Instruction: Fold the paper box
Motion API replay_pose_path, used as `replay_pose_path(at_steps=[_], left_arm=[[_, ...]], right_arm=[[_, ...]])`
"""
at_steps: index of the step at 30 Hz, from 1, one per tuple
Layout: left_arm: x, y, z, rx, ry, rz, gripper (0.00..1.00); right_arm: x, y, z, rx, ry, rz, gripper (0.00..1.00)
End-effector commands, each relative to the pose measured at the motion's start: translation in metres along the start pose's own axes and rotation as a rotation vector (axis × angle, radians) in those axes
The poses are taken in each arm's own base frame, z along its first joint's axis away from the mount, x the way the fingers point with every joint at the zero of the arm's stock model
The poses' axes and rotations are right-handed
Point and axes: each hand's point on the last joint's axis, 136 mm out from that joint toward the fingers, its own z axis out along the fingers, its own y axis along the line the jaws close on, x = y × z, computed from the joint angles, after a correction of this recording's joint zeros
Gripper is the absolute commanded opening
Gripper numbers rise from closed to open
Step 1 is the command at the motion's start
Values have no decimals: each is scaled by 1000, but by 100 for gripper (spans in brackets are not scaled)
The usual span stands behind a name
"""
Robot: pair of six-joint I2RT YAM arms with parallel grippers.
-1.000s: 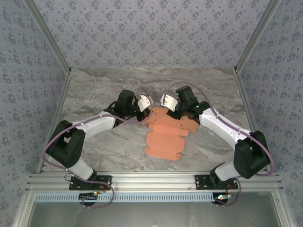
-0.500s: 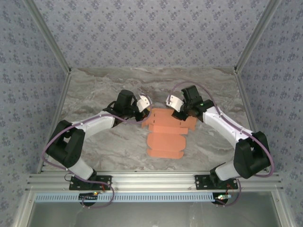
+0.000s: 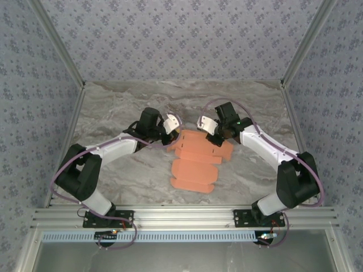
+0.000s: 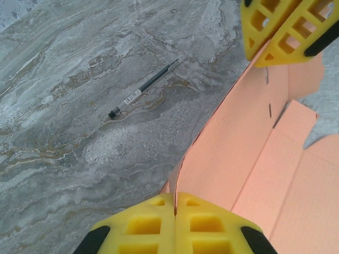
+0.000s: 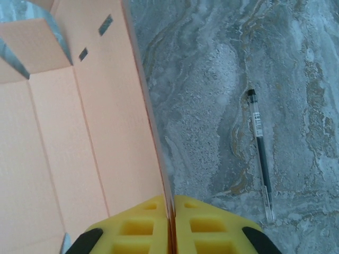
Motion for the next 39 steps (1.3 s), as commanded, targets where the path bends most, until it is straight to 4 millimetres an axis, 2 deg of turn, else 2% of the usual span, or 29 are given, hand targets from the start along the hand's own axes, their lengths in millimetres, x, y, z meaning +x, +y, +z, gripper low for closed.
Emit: replay_pose_path(at_steps=[1,5,9,13,15,19,22,24,27,33,36,39], left_arm=[[-24,-1,-11,10,-54,36,0],[-25,3,-13,-14,-52,33,4],[-27,8,-22,-42,-66,2,21],[-30,17,-43,-102,-104,-67,33],[-29,30,-57,-175,-131,-143,36],[-9,50,-78,-278,-126,-328,38],[8,49,-83,-300,-107,-406,39],[14,46,-82,-295,-105,-426,41],[25,55,-81,-345,-71,-488,44],[57,91,-84,-457,-10,-665,44],[70,105,-84,-500,13,-722,44],[84,115,-76,-513,80,-759,44]], right_arm=[[-2,-6,-2,11,8,7,6],[-1,-8,-4,29,22,-1,0],[-3,-10,-8,64,22,-20,0],[-6,-10,-14,100,14,-40,0],[-8,-10,-17,107,2,-40,0],[-16,-6,-24,106,-45,-35,0],[-18,-5,-25,103,-61,-36,0],[-19,-4,-25,103,-62,-36,0],[-18,-4,-23,109,-54,-44,0],[-13,-15,-18,249,16,-115,0],[-16,-16,-16,311,22,-163,0],[-22,-18,-15,402,23,-235,0]])
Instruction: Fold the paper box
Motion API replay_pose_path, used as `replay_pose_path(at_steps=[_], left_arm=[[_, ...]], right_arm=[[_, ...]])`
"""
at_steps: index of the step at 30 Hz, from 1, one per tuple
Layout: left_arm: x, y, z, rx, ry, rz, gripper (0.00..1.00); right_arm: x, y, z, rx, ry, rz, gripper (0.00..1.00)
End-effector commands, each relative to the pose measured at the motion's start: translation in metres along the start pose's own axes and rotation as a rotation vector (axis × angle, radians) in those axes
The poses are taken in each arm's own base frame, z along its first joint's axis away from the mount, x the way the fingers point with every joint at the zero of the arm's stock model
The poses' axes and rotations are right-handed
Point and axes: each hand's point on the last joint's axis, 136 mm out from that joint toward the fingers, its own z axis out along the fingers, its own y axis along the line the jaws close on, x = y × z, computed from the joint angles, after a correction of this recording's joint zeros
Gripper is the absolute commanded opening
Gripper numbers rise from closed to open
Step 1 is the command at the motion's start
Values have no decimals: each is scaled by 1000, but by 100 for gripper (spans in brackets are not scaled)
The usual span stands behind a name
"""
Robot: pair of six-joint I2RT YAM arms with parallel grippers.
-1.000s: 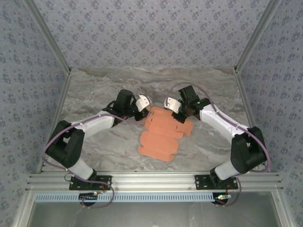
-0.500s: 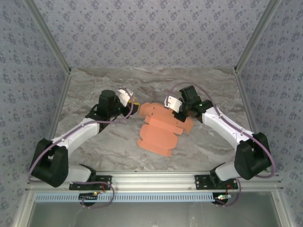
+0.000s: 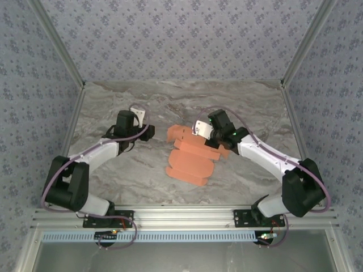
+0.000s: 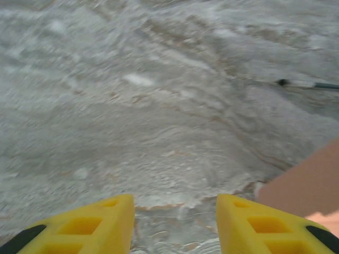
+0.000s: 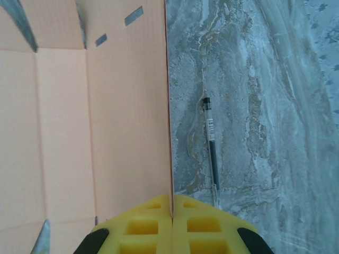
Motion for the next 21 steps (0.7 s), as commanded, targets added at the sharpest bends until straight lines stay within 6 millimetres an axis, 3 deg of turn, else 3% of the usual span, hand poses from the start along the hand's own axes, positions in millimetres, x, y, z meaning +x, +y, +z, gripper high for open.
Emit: replay_pose_path(at_steps=[1,9,21], left_arm=[[-9,7,12,-33,35,-51,44],[1,-6,46,78,143,-50,45],[20,-25,70,142,194,-6,48]], right_arm=[[-6,-20,-5,180,4,-83,0],[-15,-16,-6,333,-12,-218,0],[-20,-14,-8,494,-30,-351,0]])
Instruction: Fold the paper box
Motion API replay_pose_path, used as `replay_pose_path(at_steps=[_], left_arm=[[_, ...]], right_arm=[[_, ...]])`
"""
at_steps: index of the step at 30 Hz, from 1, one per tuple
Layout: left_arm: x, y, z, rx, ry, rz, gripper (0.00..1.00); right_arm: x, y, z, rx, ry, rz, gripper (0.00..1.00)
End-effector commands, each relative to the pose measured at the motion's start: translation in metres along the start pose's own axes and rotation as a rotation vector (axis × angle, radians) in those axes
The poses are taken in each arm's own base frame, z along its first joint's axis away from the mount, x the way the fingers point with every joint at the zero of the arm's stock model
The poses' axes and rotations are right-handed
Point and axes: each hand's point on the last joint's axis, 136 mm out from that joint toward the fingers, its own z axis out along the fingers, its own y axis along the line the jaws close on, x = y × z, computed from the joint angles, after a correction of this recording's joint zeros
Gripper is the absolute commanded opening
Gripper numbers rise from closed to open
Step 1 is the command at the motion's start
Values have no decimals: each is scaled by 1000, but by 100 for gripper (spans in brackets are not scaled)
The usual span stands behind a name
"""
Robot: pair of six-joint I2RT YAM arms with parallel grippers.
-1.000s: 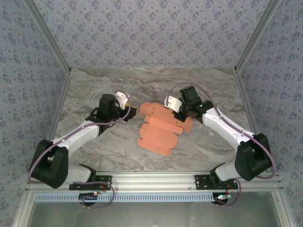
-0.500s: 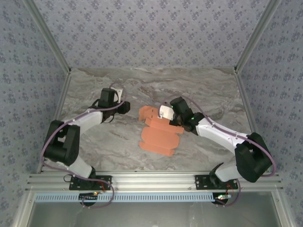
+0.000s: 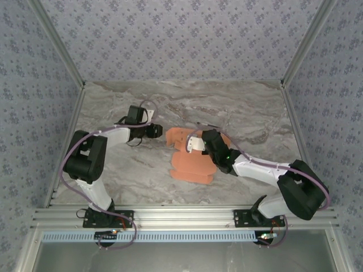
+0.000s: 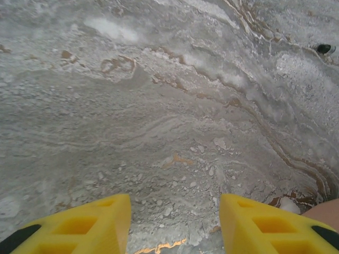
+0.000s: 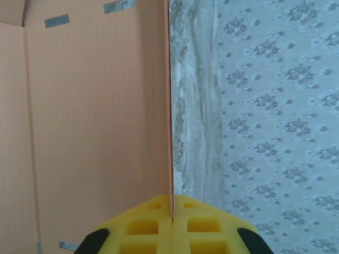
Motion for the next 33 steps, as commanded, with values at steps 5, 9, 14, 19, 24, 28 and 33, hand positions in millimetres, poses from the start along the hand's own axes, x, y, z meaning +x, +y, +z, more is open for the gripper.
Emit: replay_pose_path(at_steps=[5,9,14,19,24,28,33], left_arm=[[-4,-25,10,76,-9,97,48],[-2,-42,10,156,-30,143,49],[-1,-63,5,232,-58,212,49],[5,-76,6,269,-57,258,49],[7,-84,5,309,-69,283,50],[8,-92,3,342,-75,309,50],[10,-101,2,378,-74,339,50]], right_arm=[[-2,-18,-3,70,-1,-4,0],[-1,-16,-2,49,3,14,0],[5,-11,1,4,21,35,0],[12,-5,7,-14,50,23,0],[16,-6,10,-14,60,27,0],[18,-8,11,-29,60,48,0],[21,-6,13,-61,64,75,0]])
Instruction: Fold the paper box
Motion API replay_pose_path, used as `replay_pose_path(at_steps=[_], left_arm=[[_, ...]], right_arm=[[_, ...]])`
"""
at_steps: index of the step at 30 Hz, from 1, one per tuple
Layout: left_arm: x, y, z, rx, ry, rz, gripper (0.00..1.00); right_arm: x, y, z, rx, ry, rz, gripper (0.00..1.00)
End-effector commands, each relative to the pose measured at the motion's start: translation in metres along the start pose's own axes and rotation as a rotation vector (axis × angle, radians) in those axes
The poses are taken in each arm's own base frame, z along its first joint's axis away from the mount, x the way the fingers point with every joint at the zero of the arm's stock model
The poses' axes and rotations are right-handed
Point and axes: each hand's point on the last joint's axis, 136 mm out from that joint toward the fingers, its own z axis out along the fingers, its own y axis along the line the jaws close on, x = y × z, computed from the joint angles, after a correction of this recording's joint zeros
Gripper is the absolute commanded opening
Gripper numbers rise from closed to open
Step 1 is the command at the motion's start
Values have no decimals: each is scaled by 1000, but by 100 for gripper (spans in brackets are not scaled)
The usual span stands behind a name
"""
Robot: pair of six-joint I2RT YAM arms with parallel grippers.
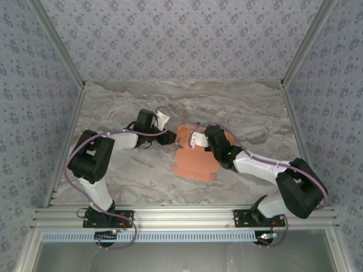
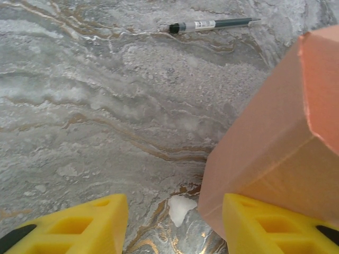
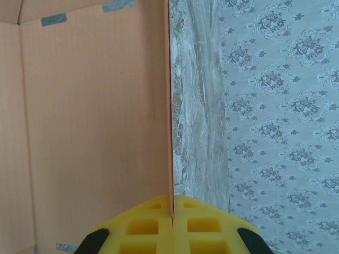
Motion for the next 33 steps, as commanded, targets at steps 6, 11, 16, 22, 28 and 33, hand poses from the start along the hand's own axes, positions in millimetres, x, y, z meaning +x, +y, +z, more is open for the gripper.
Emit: replay_pose_path(at_steps=[6,11,16,22,28,33], left_arm=[[-6,-26,-1,98,-33,94,50],[-4,-32,1,123,-27,112,51],[0,-39,2,155,-28,139,52],[-3,-43,3,181,-47,149,54],[-13,-46,6,198,-61,160,54],[-16,-52,7,234,-70,180,52]], right_arm=[[1,2,5,-48,6,39,0],[4,2,6,-49,13,39,0],[6,3,8,-49,19,42,0],[4,1,8,-51,13,51,0],[5,2,8,-54,14,50,0],[7,2,8,-27,19,23,0]])
